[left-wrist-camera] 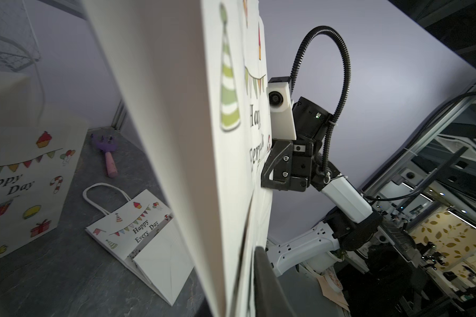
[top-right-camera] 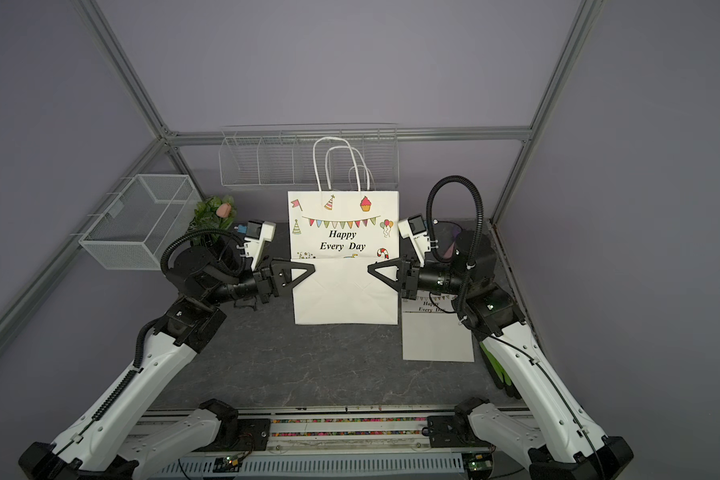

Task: Put away the paper bag
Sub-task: Press the paper bag, then place the paper bag at the center of the board.

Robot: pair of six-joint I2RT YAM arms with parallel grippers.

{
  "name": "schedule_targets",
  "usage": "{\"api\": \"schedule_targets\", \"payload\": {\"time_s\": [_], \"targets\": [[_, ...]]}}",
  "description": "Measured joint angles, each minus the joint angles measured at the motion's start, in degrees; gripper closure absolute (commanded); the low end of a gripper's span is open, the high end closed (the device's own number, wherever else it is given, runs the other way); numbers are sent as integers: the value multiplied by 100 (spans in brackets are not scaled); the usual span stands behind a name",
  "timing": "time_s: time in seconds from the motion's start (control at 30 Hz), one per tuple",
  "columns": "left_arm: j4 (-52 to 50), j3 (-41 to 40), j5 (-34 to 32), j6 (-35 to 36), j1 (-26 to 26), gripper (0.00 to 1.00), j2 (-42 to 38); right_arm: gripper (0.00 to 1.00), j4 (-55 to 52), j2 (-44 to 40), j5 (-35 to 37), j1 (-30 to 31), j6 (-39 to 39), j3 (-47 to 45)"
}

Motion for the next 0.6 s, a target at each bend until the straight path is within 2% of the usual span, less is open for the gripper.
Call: {"api": "schedule_targets", "payload": {"time_s": [0.13,0.23,0.4,0.6], "targets": [[-876,13,-804,461,-7,79,-365,93,-446,-87,227,4,-151,-168],[-1537,22,-1818,807,-4,79,-732,93,-734,-243,310,4,-166,-603],[-1921,20,-3069,1095,-4,79,-1447,93,-1137,-601,516,4,-122,-1384],[-1963,11,-3692,1233,-4,79,-1690,93,-1071,-619,715,4,39,-2210]]}}
